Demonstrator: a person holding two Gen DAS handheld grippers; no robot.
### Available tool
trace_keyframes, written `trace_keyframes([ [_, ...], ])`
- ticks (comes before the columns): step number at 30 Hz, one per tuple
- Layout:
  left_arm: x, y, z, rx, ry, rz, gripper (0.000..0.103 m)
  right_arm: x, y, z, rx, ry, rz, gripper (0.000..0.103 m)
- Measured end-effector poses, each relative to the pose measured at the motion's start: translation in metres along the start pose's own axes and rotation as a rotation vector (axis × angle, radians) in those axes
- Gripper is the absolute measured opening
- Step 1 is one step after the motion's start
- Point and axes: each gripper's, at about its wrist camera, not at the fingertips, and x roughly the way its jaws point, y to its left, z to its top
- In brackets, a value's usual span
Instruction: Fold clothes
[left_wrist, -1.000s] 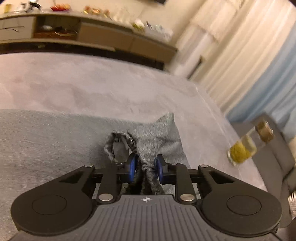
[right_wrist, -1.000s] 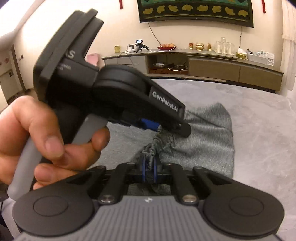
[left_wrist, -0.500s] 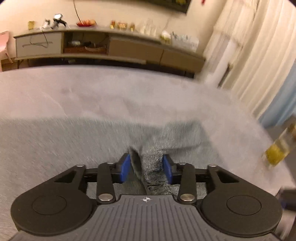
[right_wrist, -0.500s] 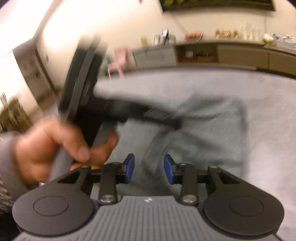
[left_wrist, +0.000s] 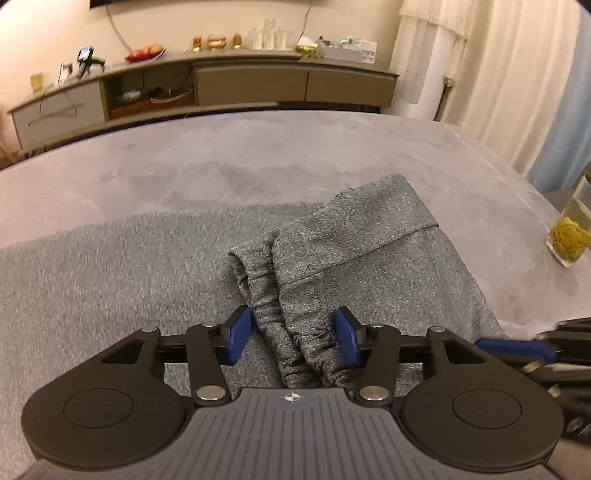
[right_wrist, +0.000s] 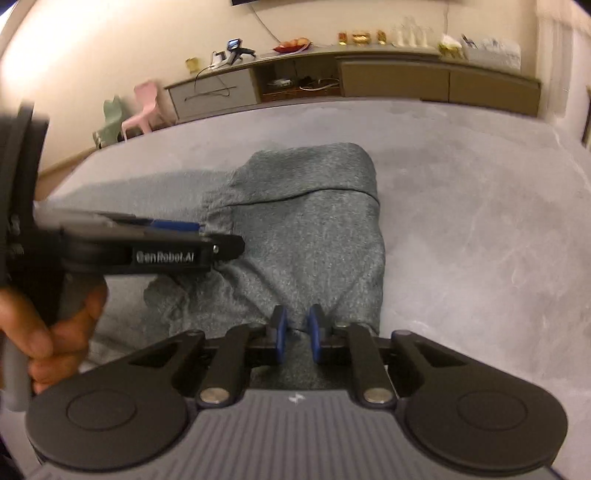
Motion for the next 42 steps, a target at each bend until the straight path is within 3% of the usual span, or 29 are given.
trace_keyframes([
  [3,0.000,-0.002,-0.001,0.012,0.005,0.006,0.054,-0.018,0.003,0.002,-0.018,-0.073,0.029,0.015],
  [9,-0.001,-0.004,-0.003,0.018,0.010,0.013,0.055,0.002,0.019,-0.010,-0.088,0.050,0.001,0.015],
  [14,-0.002,0.002,0.001,0.019,0.019,0.010,0.055,-0.002,0.016,0.015,-0.043,-0.059,0.008,0.015],
  [18,-0.003,-0.001,0.003,0.024,0.028,0.016,0.055,0.033,0.013,0.028,-0.020,-0.027,-0.036,0.015],
  [21,-0.002,0.000,0.005,0.023,0.034,0.014,0.055,0.041,0.013,0.018,-0.025,0.004,-0.060,0.013],
  [25,-0.008,-0.002,0.001,0.007,0.024,0.028,0.055,0.008,0.023,-0.006,-0.058,0.006,-0.019,0.015],
  [29,-0.029,-0.015,-0.021,0.041,-0.001,0.004,0.051,0.004,0.024,-0.019,-0.087,0.028,-0.021,0.013],
  [33,-0.032,-0.021,-0.038,0.074,-0.003,0.001,0.055,0.005,0.023,-0.016,-0.074,0.042,-0.023,0.013],
  [40,-0.030,-0.020,-0.020,0.108,0.061,0.014,0.057,0.006,0.020,-0.017,-0.071,0.040,-0.014,0.012],
  [42,-0.043,-0.019,-0.007,0.105,0.028,0.032,0.056,0.001,0.019,-0.016,-0.061,0.034,-0.010,0.015],
])
